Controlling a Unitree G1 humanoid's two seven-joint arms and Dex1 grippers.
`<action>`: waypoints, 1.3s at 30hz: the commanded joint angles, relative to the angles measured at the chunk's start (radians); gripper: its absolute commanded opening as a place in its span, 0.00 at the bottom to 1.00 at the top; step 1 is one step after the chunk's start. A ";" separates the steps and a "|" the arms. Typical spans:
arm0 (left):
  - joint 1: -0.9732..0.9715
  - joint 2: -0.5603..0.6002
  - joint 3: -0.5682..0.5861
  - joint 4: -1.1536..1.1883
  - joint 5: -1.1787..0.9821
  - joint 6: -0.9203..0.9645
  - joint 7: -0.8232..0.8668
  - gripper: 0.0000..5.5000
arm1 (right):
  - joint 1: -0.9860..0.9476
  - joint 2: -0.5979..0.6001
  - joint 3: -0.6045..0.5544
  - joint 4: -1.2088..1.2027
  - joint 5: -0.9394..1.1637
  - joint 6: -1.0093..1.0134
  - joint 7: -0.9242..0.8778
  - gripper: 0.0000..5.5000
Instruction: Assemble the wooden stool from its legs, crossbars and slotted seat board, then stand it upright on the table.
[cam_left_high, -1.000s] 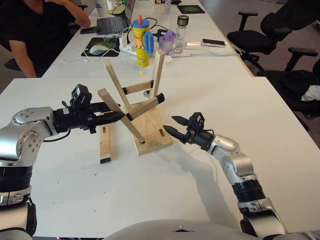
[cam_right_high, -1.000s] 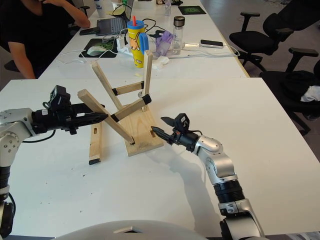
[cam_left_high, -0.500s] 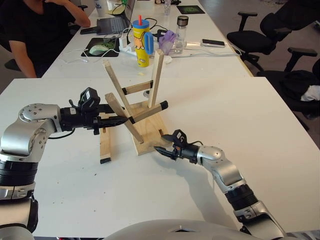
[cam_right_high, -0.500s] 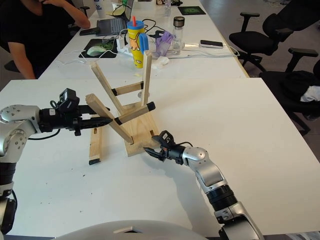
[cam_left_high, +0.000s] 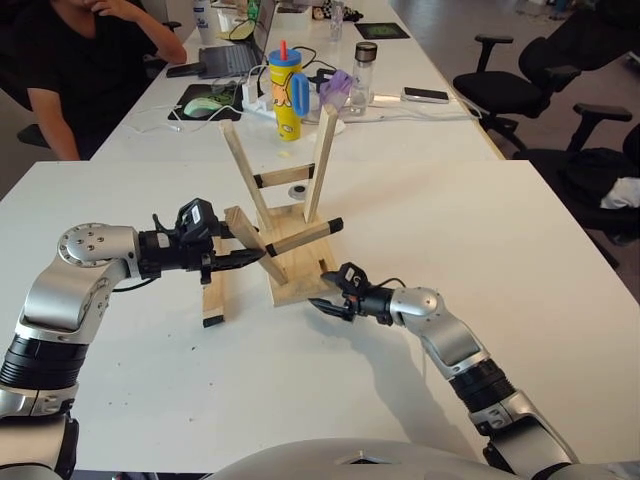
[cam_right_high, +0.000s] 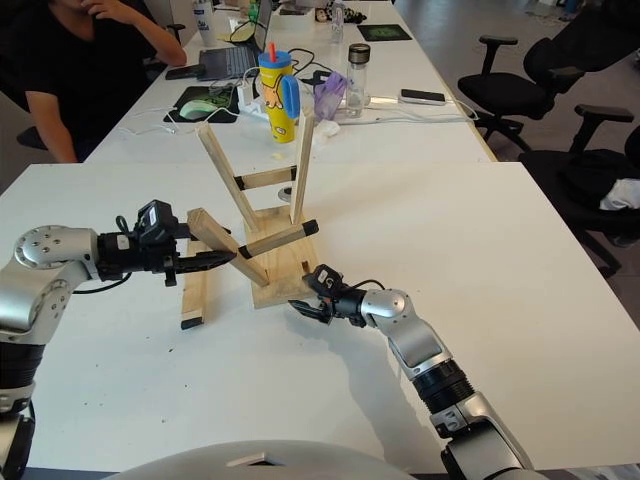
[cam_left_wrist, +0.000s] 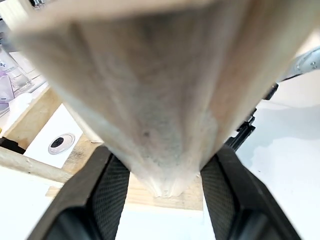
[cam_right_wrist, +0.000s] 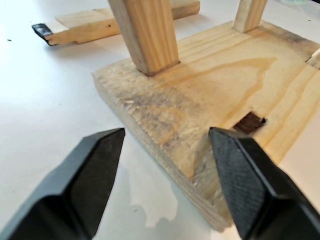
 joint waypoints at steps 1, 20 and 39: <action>0.031 -0.008 -0.007 0.058 -0.010 0.101 -0.001 0.49 | 0.026 -0.020 0.037 0.057 -0.043 0.044 0.019 0.57; -0.435 -0.260 0.409 -0.096 -0.814 0.418 0.467 0.73 | 0.022 -0.006 0.046 0.131 -0.053 -0.003 0.016 0.57; -0.166 -0.246 0.364 0.085 -0.117 0.032 0.834 0.87 | 0.040 0.010 0.042 0.124 -0.055 -0.025 -0.016 0.57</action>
